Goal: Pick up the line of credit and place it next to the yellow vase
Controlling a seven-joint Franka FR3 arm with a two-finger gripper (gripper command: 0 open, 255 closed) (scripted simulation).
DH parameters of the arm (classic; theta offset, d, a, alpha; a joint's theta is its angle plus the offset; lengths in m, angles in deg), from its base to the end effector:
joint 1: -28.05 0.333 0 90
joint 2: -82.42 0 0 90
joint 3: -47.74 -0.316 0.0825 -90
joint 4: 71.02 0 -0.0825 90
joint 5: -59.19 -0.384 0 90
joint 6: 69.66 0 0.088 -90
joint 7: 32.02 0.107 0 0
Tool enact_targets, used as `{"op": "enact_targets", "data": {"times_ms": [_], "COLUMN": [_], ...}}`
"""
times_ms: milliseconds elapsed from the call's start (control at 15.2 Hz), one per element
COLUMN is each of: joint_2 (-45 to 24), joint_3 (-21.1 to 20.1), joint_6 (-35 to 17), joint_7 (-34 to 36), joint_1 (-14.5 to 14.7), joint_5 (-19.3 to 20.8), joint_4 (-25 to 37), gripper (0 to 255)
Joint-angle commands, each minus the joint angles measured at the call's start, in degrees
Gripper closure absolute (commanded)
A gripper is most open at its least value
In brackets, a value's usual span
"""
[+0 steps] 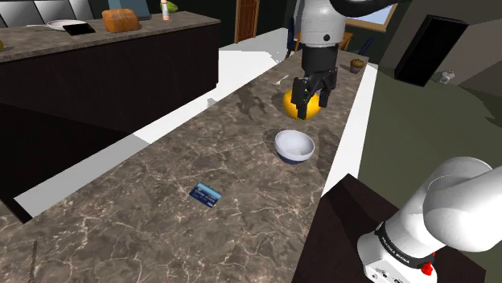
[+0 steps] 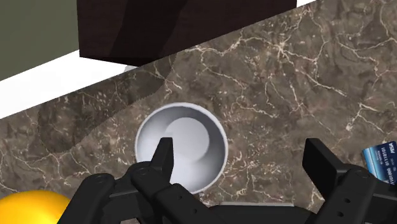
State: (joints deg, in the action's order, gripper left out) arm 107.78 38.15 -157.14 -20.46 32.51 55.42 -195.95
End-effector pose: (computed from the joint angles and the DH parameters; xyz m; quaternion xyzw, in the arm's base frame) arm 0.3809 0.1120 0.5454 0.9941 0.0077 -0.1047 0.0257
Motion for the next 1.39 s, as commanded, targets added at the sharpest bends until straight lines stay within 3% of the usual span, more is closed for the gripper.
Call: {"op": "enact_targets", "data": {"times_ms": [0,660,1320], "joint_2": [-4.6,-27.3,-51.5], "joint_3": [-1.4,-7.6,-11.0], "joint_6": [-0.9,-2.6,0.7], "joint_7": [0.7,4.6,8.3], "joint_1": [0.7,4.8,11.7], "joint_5": [-0.3,0.5,3.9], "joint_4": [2.1,15.2,34.4], "gripper": [0,0,0]}}
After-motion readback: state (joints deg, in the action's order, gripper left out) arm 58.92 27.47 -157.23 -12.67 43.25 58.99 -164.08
